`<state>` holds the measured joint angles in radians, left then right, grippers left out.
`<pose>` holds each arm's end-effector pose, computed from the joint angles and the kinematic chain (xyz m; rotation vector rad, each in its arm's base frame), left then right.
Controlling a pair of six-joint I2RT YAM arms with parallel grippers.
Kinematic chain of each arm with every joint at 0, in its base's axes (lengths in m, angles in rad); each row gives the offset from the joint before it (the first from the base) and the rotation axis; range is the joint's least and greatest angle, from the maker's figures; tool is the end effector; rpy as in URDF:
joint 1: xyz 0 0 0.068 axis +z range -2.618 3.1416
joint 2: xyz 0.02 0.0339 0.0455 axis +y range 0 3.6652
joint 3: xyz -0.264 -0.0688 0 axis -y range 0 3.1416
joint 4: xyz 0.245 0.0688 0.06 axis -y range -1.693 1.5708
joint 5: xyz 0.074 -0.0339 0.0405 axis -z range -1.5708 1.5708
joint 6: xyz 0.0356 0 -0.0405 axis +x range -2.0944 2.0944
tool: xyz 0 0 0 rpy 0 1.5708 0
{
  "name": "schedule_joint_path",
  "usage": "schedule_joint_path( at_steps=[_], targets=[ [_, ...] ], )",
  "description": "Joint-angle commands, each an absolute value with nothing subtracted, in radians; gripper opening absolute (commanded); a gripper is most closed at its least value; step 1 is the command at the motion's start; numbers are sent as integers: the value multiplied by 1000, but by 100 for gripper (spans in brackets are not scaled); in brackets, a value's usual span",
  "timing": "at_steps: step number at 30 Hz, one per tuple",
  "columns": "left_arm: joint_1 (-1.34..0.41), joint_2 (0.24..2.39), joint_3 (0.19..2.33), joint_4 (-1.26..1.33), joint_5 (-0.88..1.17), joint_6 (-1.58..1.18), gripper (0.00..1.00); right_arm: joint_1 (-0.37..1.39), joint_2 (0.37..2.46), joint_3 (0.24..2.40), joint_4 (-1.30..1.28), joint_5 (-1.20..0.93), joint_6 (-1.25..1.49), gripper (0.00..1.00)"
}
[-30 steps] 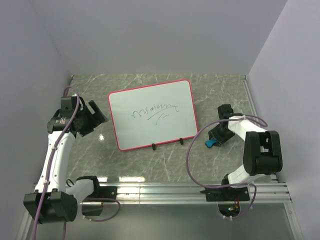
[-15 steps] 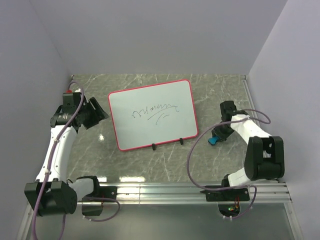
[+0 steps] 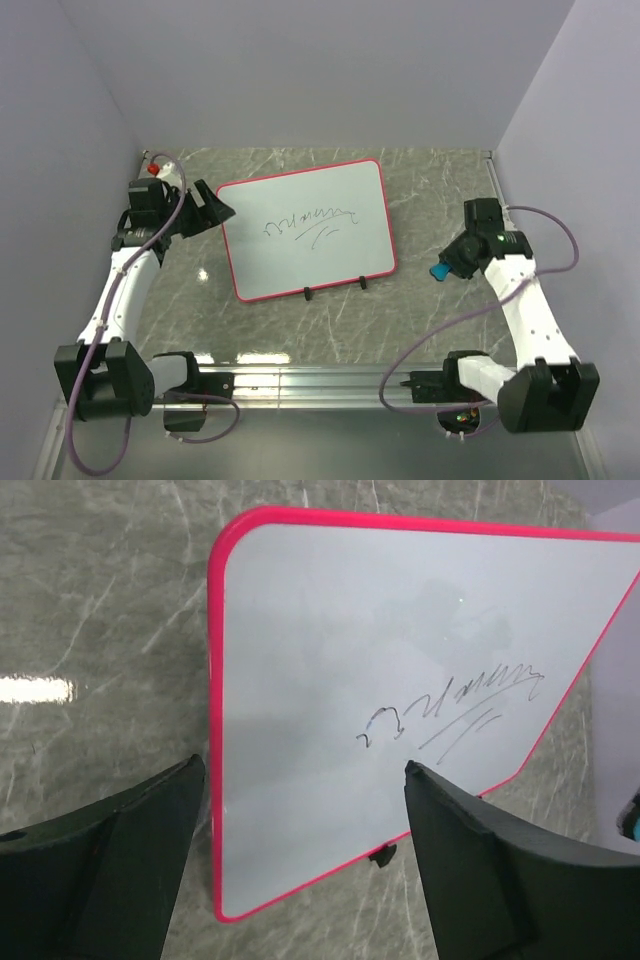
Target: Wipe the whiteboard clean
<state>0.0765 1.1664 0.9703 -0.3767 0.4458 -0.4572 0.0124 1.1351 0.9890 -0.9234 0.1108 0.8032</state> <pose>0.2577 0.0044 0.3098 -0.3100 2.1388 -0.6986 0.2123 -0.0013 0.2806 1.0496 2.4177 0.1334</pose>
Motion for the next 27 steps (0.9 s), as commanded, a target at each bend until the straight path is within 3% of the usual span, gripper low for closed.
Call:
schedule_joint_path(
  at_steps=[1, 10, 19, 22, 27],
  targets=[
    [98, 1199, 957, -238, 514, -402, 87, 6, 1025, 1009, -1018, 100, 795, 0],
    [124, 1377, 980, -114, 570, -417, 86, 5, 830, 988, -1127, 100, 793, 0],
    [129, 1569, 947, 222, 896, -573, 86, 5, 720, 974, -1250, 141, 796, 0],
    [121, 1594, 934, 275, 945, -600, 83, 5, 695, 969, -1244, 127, 802, 0],
    [78, 1568, 927, 209, 945, -563, 66, 5, 673, 956, -1172, 63, 807, 0]
  ],
)
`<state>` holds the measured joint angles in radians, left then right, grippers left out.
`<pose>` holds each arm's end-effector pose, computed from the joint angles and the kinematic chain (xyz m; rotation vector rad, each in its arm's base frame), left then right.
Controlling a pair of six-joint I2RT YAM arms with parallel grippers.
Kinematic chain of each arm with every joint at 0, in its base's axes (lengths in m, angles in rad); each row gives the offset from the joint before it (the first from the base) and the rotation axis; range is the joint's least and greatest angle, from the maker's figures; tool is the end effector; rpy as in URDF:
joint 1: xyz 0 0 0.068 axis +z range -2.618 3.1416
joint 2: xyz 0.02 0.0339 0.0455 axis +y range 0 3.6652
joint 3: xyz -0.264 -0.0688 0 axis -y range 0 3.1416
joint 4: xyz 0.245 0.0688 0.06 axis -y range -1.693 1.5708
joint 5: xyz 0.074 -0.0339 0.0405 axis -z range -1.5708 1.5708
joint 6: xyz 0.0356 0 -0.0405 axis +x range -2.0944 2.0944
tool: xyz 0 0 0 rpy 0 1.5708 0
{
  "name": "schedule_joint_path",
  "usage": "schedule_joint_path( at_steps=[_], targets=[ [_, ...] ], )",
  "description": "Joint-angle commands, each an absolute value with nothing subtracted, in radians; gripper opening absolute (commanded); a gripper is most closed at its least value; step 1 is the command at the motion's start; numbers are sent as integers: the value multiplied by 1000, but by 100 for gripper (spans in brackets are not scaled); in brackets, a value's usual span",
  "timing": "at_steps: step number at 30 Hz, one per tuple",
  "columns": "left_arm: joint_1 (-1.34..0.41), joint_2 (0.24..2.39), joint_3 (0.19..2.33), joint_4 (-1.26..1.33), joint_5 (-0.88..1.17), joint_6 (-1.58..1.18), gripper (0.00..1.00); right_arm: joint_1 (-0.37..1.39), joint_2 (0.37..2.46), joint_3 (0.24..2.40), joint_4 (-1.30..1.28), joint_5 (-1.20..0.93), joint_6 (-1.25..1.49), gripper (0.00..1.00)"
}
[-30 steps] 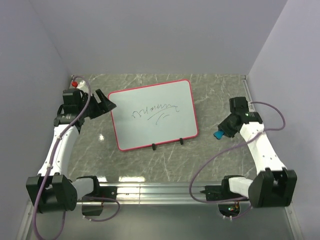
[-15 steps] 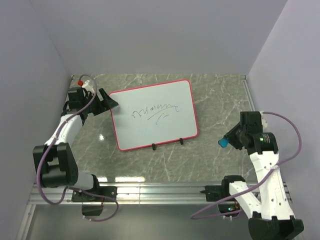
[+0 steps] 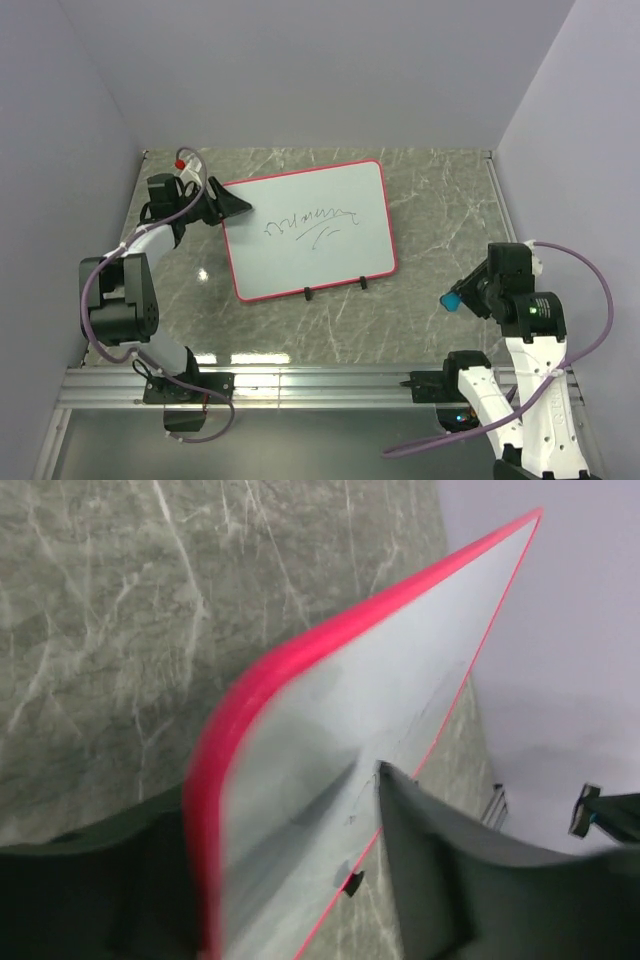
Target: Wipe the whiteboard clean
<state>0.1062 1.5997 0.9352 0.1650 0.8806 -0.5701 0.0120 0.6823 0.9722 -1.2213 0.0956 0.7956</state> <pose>0.3433 0.0090 0.2272 -0.1359 2.0728 -1.1903 0.0981 -0.0022 0.3197 0.9948 2.3037 0.2160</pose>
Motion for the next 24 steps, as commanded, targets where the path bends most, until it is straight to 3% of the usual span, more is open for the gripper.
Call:
schedule_joint_path(
  at_steps=[1, 9, 10, 15, 24],
  targets=[
    [72, 1548, 922, 201, 931, -558, 58, 6, 670, 948, -1129, 20, 808, 0],
    [32, 1424, 848, 72, 850, -511, 17, 5, 643, 847, -807, -218, 857, 0],
    [32, 1398, 842, 63, 839, -505, 1, 6, 655, 842, -748, -235, 874, 0],
    [31, 1342, 818, 3, 793, -477, 0, 105, 770, 908, -634, -203, 916, 0],
    [23, 1298, 815, -60, 761, -460, 0, 650, 1211, 1270, -468, -2, 979, 0]
  ],
)
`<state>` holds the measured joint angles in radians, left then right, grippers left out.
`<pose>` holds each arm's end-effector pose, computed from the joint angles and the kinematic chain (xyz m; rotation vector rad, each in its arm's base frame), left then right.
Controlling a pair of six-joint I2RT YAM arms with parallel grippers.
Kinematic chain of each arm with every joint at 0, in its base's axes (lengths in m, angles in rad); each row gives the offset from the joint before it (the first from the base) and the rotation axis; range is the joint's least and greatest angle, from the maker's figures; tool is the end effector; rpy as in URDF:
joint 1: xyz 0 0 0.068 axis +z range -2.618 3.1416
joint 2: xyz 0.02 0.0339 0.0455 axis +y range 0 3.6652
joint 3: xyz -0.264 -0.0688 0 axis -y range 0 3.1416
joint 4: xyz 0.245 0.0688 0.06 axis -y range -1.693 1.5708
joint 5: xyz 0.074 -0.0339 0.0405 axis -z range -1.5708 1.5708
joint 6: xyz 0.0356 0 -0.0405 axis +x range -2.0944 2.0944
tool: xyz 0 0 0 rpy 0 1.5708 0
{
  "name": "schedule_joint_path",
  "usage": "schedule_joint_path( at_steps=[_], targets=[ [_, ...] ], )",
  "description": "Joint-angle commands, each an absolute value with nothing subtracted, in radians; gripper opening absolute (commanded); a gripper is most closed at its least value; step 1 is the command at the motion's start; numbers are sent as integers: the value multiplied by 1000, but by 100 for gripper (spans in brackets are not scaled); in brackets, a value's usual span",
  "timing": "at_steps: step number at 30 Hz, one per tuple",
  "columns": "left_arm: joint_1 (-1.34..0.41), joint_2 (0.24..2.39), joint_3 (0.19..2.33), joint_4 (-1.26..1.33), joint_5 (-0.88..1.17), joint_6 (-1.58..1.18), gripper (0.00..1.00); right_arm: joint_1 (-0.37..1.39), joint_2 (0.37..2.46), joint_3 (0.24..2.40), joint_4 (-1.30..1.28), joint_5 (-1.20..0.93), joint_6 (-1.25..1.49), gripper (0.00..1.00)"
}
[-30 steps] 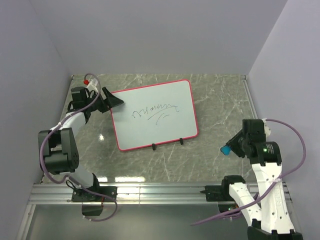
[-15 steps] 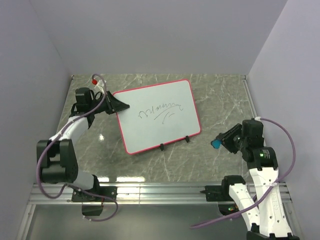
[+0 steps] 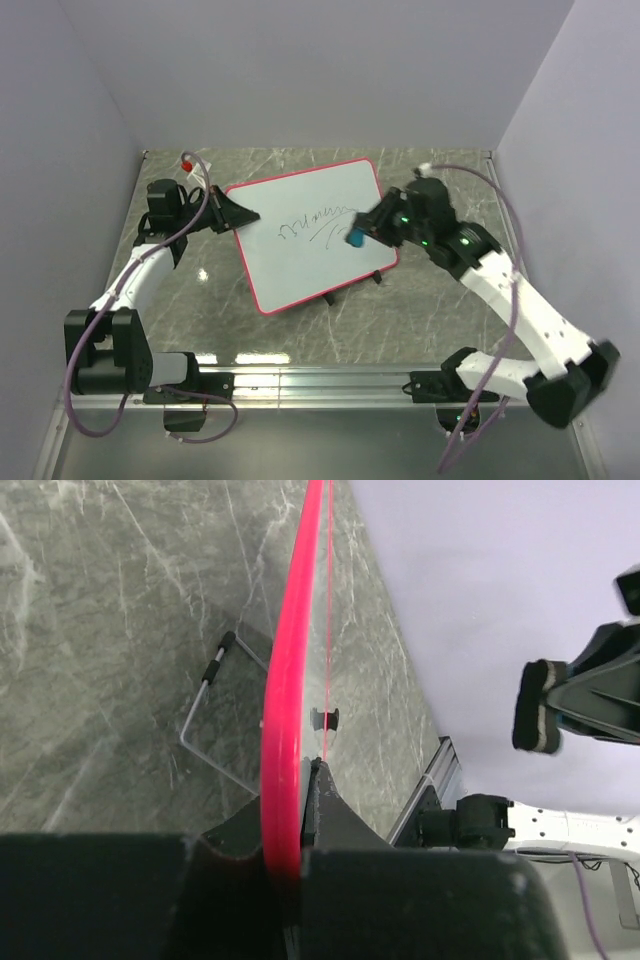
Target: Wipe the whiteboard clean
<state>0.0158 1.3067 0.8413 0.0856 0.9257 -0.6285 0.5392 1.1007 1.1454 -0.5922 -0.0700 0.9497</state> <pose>0.2860 -0.0239 0.2766 0.0078 2.0090 -1.2944 0.2012 0.1233 0.3627 0.4188 2.2305 0.9217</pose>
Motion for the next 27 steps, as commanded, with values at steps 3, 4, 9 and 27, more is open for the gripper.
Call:
schedule_joint_path(
  at_steps=[3, 4, 9, 27],
  targets=[
    [21, 1292, 815, -77, 746, -454, 0, 777, 1419, 1500, -501, 40, 936, 0],
    [20, 1287, 813, -81, 739, -453, 0, 802, 1475, 1567, -550, 47, 921, 0],
    [17, 1269, 825, -95, 742, -463, 0, 888, 1735, 1873, -638, 66, 890, 0],
    [12, 1204, 868, -281, 712, -388, 0, 902, 1918, 1833, -765, 248, 919, 0]
  ],
)
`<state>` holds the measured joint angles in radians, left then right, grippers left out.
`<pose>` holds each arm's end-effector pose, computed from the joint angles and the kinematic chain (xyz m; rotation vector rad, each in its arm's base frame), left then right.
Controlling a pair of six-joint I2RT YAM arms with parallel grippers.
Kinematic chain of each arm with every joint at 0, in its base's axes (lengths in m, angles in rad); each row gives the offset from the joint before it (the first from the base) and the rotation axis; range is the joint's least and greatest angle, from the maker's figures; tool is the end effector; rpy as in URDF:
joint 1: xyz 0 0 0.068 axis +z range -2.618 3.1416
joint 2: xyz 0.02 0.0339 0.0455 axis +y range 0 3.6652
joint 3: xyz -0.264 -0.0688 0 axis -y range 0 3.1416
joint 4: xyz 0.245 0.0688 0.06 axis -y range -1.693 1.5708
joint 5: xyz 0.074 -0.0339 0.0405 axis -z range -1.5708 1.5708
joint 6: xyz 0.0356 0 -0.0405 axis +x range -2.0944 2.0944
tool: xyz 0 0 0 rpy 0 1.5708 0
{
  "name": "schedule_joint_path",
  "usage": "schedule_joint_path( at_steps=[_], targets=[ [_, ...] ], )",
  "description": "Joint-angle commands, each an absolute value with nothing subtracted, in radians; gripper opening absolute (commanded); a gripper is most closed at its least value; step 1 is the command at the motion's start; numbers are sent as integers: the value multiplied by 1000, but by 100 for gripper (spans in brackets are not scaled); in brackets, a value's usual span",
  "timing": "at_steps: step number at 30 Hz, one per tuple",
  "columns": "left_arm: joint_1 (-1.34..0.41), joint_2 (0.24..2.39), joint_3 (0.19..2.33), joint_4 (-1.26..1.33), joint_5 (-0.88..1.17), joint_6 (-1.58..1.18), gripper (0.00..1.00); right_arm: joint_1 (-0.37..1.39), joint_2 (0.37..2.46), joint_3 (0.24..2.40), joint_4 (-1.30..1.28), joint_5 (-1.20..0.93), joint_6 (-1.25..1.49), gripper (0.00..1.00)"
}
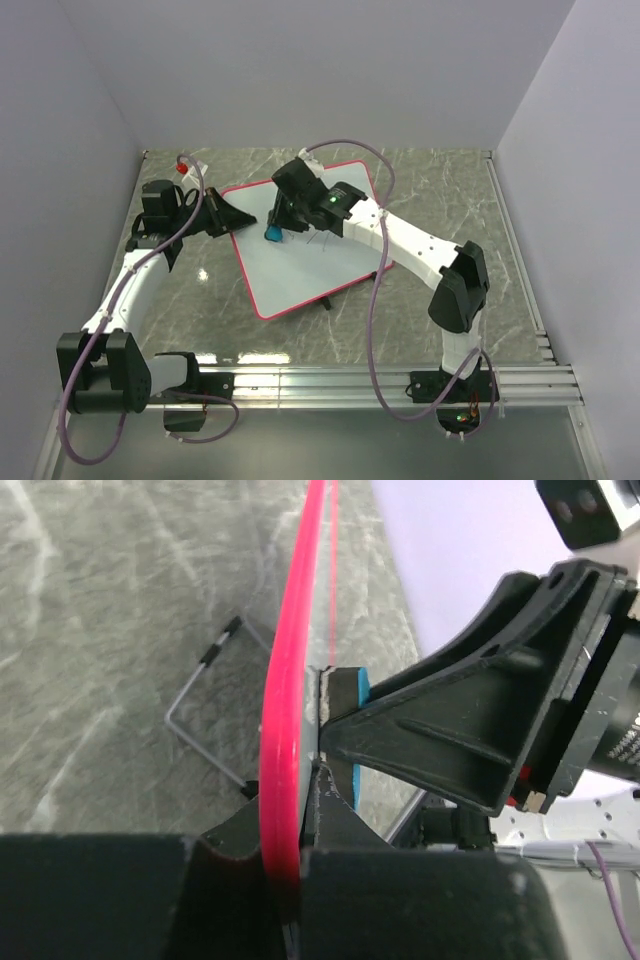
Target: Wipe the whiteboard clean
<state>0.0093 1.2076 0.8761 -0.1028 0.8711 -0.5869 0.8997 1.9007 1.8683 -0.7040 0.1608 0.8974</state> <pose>0.2656 -0.0248 0.2965 -0.0190 2.0487 -1.2332 0.2738 0.3357 0.3420 0.0832 2.4083 0.7143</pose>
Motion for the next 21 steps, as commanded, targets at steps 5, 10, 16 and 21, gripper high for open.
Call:
schedule_joint_path(
  at_steps=[5, 10, 16, 21],
  targets=[
    [11, 1203, 876, -308, 703, -377, 0, 910, 1893, 1671, -730, 259, 916, 0],
    [11, 1198, 890, -321, 696, -368, 0, 933, 1890, 1586, -727, 244, 890, 0],
    [11, 1189, 879, -310, 692, -368, 0, 963, 1856, 1531, -726, 226, 868, 0],
    [9, 1178, 877, -310, 666, -379, 0, 976, 1848, 1623, -735, 200, 844, 0]
  ],
)
